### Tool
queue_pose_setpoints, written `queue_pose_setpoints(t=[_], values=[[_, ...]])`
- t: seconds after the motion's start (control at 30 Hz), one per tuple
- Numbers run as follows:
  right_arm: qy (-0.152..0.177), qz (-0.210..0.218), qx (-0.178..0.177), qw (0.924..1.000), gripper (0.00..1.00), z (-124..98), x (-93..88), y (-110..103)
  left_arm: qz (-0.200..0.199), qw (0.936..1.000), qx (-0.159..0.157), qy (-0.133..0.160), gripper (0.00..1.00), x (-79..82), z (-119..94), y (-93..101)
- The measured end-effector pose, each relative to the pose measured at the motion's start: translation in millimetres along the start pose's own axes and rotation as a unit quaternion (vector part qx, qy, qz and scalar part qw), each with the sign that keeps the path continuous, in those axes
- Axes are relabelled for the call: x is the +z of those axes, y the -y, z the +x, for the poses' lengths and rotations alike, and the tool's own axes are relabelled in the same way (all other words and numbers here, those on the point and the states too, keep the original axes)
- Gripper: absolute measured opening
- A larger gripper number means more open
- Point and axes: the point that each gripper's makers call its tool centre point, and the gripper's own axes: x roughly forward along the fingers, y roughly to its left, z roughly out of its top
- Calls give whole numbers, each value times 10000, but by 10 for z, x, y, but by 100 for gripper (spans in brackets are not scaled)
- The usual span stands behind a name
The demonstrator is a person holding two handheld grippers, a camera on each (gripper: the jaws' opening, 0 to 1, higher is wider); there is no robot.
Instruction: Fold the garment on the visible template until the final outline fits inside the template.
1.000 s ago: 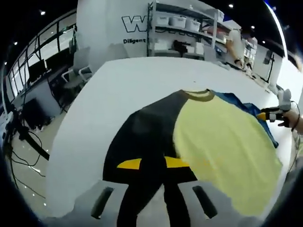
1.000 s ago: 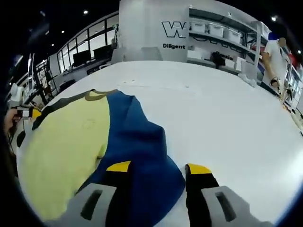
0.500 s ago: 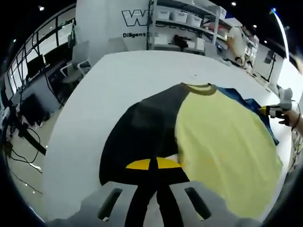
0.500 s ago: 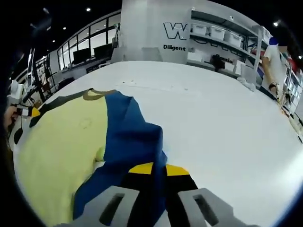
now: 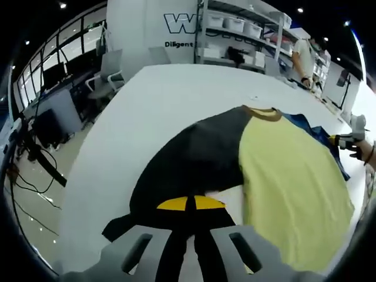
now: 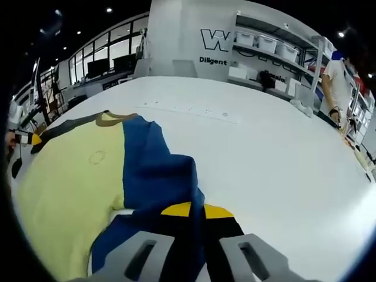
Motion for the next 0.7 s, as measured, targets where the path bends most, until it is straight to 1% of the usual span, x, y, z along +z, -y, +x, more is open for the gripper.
queue_pose_setpoints(t=[0.03,0.07,0.17,0.3,0.43,0.7], values=[[6,-18,-67,10000,0,25,20,26,-47,9999,117,-39,0,-35,-20,-97],[16,-8,-121,9999,0,45,41,46,77,9996,274,-89,0,-46,-33,-197],[31,-26,-137,9999,0,61,55,62,50,9992,378,-150,0,-71,-18,-285],[48,-6,-158,9999,0,81,68,120,46,9985,478,-271,0,-109,12,-341],[41,-32,-195,9998,0,93,92,188,87,9980,569,-274,0,-80,31,-403],[11,-31,-153,9999,0,96,101,223,208,9971,671,-309,0,-45,45,-459]])
